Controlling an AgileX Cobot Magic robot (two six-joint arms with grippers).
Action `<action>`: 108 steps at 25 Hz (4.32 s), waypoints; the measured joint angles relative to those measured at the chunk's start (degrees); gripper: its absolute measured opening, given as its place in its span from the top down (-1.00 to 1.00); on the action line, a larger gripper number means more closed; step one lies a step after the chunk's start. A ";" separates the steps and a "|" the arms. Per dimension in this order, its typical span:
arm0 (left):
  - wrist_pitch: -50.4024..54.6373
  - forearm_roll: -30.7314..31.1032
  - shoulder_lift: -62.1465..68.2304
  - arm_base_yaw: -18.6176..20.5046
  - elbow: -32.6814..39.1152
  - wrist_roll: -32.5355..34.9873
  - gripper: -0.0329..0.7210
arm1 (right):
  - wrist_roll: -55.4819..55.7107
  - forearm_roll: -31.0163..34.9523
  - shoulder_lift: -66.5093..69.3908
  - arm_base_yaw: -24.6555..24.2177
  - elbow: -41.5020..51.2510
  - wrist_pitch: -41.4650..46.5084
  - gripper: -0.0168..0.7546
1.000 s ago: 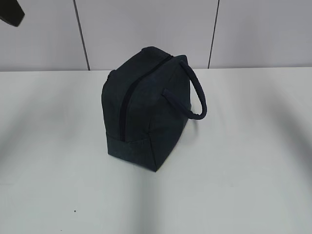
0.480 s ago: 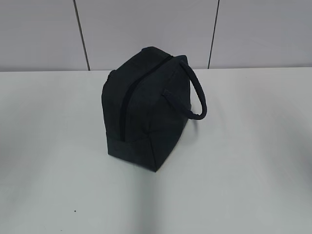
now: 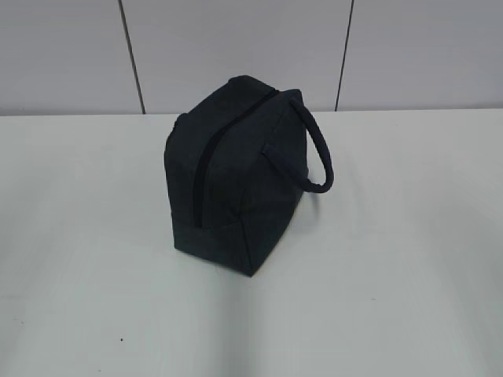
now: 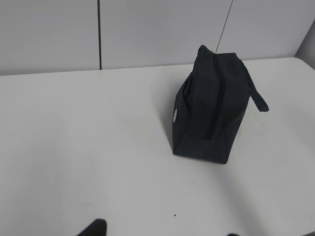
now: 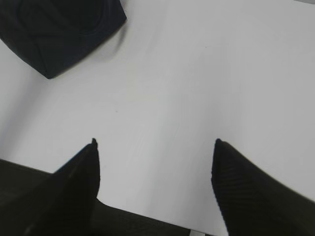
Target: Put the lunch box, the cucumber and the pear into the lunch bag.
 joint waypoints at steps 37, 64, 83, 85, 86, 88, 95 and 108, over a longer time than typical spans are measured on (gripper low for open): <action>-8.62 0.70 -15.55 -0.07 20.19 5.19 -0.23 | 5.00 -2.97 -21.42 0.00 21.73 -6.20 -0.37; -8.78 0.50 -15.61 20.78 20.29 5.24 -0.23 | 5.04 -2.86 -21.42 0.00 21.73 -6.28 -0.37; -8.80 0.50 -15.91 21.48 20.29 5.24 -0.23 | 5.13 -2.76 -21.52 0.10 21.77 -6.41 -0.37; -8.80 0.50 -15.91 21.48 20.29 5.24 -0.23 | 5.13 -2.76 -21.52 0.10 21.77 -6.41 -0.37; -8.80 0.50 -15.91 21.48 20.29 5.24 -0.23 | 5.13 -2.76 -21.52 0.10 21.77 -6.41 -0.37; -8.80 0.50 -15.91 21.48 20.29 5.24 -0.23 | 5.13 -2.76 -21.52 0.10 21.77 -6.41 -0.37; -8.80 0.50 -15.91 21.48 20.29 5.24 -0.23 | 5.13 -5.22 -21.52 0.10 21.77 -6.41 -0.37; -8.80 0.50 -15.91 21.48 20.29 5.24 -0.23 | 9.07 -10.17 -21.52 0.10 21.77 -6.49 -0.37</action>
